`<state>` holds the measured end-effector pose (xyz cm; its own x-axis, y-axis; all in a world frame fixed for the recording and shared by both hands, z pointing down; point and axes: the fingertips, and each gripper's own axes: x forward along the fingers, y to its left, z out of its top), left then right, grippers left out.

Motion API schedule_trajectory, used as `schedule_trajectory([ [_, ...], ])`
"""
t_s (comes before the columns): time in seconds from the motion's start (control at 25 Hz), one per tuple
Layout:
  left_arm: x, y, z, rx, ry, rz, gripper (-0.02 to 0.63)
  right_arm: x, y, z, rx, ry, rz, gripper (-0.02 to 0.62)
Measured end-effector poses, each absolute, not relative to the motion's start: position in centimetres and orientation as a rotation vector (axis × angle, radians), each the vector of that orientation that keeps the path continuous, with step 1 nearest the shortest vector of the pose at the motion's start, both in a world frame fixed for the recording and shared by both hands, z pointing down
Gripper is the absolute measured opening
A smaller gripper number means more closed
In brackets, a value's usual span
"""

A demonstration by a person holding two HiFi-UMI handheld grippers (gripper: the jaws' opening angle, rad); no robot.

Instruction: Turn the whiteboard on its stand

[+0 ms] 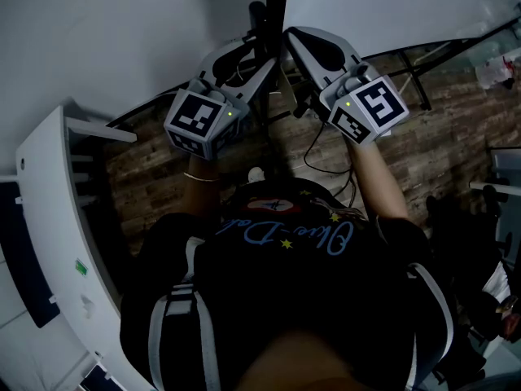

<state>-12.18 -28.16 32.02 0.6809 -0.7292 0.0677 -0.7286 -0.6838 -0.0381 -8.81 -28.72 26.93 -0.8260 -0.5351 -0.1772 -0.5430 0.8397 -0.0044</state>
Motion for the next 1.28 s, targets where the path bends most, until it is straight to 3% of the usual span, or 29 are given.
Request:
schedule_trajectory([
  [1.28, -13.3, -33.7, 32.3, -2.913, 1.171, -0.181, 0.182, -10.1, -34.2, 27.2, -0.964, 2.838, 0.041, 0.025],
])
